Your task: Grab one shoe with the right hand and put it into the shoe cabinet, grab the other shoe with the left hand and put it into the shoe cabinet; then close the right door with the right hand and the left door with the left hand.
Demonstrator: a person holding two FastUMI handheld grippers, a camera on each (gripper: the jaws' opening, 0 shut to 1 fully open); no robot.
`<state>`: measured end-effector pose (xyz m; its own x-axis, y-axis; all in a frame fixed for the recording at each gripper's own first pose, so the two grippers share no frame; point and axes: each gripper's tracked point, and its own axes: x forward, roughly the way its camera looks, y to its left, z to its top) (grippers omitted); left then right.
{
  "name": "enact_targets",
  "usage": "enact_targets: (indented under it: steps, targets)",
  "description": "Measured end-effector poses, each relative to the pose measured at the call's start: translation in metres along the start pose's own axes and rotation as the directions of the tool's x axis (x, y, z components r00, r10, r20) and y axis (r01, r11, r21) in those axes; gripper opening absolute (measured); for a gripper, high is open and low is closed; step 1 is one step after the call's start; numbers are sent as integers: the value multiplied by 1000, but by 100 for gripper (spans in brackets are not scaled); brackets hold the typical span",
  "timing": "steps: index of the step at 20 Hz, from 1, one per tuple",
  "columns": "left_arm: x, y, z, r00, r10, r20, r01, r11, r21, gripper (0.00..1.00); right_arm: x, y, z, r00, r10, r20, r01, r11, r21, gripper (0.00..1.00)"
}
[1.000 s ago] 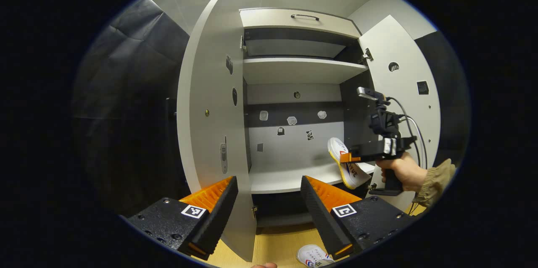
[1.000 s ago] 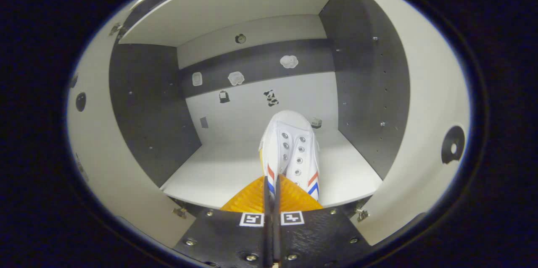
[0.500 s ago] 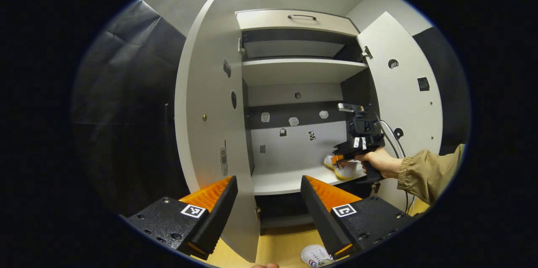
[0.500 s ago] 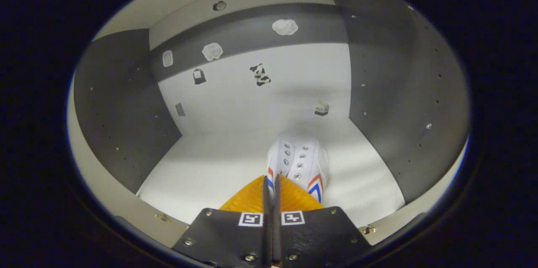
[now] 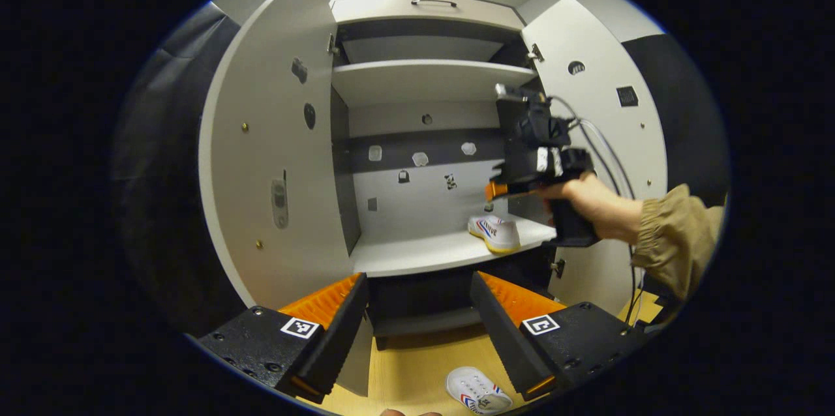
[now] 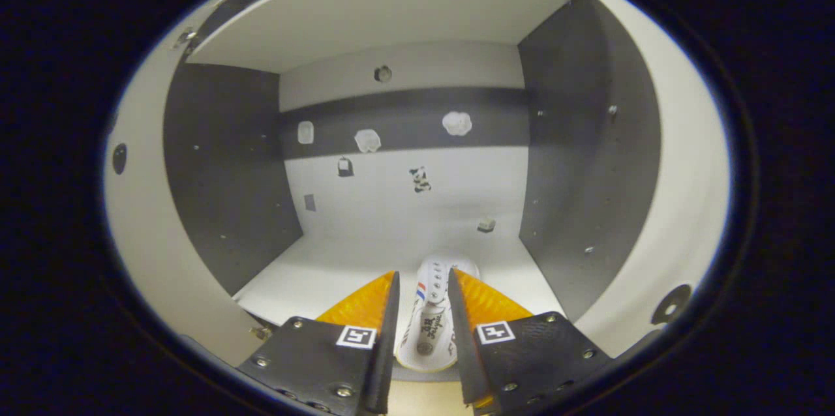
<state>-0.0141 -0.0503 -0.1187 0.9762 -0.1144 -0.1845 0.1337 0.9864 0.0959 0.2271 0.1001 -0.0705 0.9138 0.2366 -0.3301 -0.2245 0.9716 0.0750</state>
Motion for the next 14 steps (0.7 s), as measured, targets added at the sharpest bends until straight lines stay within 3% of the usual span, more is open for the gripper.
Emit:
enact_targets:
  steps: [4,5,7,11,14]
  targets:
    - [16,-14,-76,988,-23,-153,28,999,30,98,-76,2,36,989,6,149,0,999,-36,41]
    - [17,-18,-99,979,-30,-203,36,999,25,98,-93,3,42,984,5,176,1,999,-34,37]
    - [20,-31,-145,949,-62,-310,63,998,-6,98,-120,-2,53,974,-7,226,17,999,-39,41]
    - [8,-58,-235,840,-136,-525,111,991,-79,98,-169,-12,67,958,-30,284,41,999,-32,41]
    - [-1,-74,-280,766,-174,-619,126,985,-121,98,-195,-21,66,952,-39,305,44,999,-11,41]
